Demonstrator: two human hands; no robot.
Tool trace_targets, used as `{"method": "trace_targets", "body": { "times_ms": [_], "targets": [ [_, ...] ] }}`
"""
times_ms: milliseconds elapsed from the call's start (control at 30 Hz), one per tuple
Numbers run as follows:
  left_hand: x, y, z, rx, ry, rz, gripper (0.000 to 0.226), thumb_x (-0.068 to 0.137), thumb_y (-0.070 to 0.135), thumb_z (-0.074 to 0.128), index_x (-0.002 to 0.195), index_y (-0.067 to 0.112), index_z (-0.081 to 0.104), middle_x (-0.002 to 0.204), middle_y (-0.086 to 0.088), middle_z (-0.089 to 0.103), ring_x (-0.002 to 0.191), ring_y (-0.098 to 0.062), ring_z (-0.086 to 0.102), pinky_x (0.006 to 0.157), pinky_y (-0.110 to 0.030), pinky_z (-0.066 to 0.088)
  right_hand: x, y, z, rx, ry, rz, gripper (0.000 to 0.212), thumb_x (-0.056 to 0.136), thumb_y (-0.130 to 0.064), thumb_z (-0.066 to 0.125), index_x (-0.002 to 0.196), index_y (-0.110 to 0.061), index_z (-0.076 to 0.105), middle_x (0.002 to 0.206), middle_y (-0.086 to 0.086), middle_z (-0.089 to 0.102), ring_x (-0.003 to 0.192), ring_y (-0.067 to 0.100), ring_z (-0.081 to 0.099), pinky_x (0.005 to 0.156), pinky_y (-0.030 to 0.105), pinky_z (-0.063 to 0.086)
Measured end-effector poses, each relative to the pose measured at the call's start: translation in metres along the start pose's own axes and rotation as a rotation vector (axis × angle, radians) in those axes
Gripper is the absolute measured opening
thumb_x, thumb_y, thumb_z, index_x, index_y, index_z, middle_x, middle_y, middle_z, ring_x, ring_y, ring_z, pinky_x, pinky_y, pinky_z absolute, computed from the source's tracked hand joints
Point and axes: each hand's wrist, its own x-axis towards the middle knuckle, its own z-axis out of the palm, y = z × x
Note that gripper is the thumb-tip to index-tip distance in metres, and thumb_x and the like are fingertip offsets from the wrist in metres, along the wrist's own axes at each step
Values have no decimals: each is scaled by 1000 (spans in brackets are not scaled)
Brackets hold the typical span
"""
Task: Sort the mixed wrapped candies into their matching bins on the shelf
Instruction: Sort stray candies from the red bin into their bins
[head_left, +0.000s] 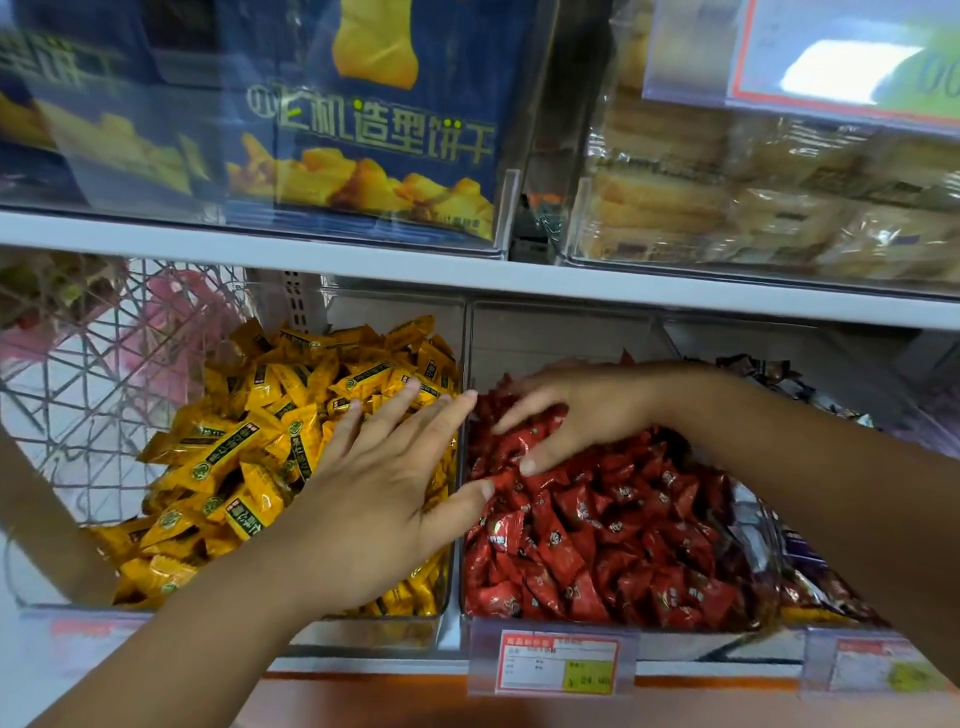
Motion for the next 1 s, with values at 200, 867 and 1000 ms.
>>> {"method": "trace_targets", "body": {
  "times_ms": [200,867,1000],
  "targets": [
    [-1,-1,0,-10,-1,2,77,62,87,-17,133,60,-27,154,30,-13,131,9,-38,116,-37,-20,26,-4,41,-380,-57,59,77,77,-60,67,144,-51,29,161,-13,3,147,25,-7,117,56,4],
    [-3,-2,-1,-16,-33,5,77,66,83,-8,136,57,-27,153,29,-20,131,8,-40,116,-39,-20,27,-16,22,-107,249,-68,33,87,-33,69,119,-26,66,112,-7,57,107,10,51,90,25,42],
    [-4,-3,0,-36,-19,15,74,68,84,-6,135,60,-25,152,30,-18,132,9,-38,116,-37,-20,34,-17,48,-293,327,1,36,86,-48,64,119,-33,66,118,0,51,114,20,40,98,37,37]
  ]
}}
